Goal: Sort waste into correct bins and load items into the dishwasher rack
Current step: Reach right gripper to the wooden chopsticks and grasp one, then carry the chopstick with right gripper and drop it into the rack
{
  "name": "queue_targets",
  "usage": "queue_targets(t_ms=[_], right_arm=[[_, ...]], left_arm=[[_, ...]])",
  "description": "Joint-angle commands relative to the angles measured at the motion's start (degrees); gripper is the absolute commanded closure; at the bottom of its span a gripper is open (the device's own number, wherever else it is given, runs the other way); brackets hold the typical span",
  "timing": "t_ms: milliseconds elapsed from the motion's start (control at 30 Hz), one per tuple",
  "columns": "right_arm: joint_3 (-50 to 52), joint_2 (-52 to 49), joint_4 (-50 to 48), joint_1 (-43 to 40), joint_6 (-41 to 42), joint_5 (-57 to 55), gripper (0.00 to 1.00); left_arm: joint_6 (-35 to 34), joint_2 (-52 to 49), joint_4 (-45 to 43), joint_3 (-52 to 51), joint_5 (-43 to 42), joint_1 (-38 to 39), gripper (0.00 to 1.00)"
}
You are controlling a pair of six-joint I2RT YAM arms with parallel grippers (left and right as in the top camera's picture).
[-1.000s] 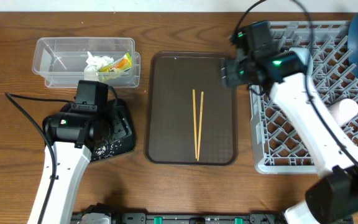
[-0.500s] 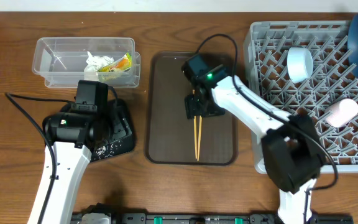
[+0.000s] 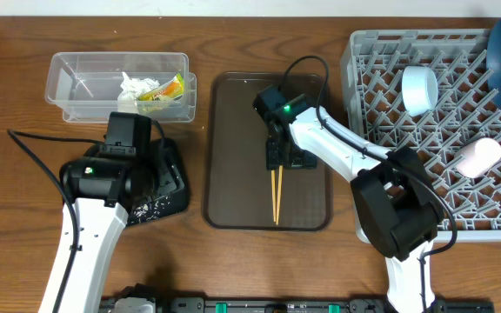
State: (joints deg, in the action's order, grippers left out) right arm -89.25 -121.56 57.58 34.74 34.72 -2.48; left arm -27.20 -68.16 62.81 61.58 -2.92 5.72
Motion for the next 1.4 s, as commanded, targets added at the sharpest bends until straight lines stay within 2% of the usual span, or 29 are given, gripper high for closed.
queue_targets(t_ms=[0, 600, 867, 933, 1033, 1167, 1367], right_arm=[[0.15, -0.66, 0.09, 0.15, 1.68, -1.99, 0.35], [5.07, -0.66, -1.81, 1.64, 4.22, -3.43, 0.34], [5.07, -0.66, -1.79, 0.76, 4.20, -3.48, 0.66], [5.07, -0.66, -1.53, 0.28, 4.22, -3.23, 0.78], [5.07, -0.66, -1.31, -0.20, 4.20, -3.23, 0.87], [5.05, -0.66, -0.94, -0.98, 3.76, -2.89, 0.98], [4.68, -0.63, -1.03, -2.62, 0.02, 1.18, 0.99]], left_arm=[[-0.28, -0.22, 0.20, 0.52, 0.85, -0.28, 0.21], [-0.31, -0.22, 0.61, 0.52, 0.85, -0.28, 0.21], [-0.31, -0.22, 0.66, 0.52, 0.85, -0.28, 0.21], [-0.31, -0.22, 0.66, 0.52, 0.85, -0.28, 0.21], [-0.31, -0.22, 0.66, 0.52, 0.85, -0.28, 0.21], [-0.31, -0.22, 0.66, 0.52, 0.83, -0.28, 0.21], [-0.31, -0.22, 0.66, 0.52, 0.83, -0.28, 0.21]])
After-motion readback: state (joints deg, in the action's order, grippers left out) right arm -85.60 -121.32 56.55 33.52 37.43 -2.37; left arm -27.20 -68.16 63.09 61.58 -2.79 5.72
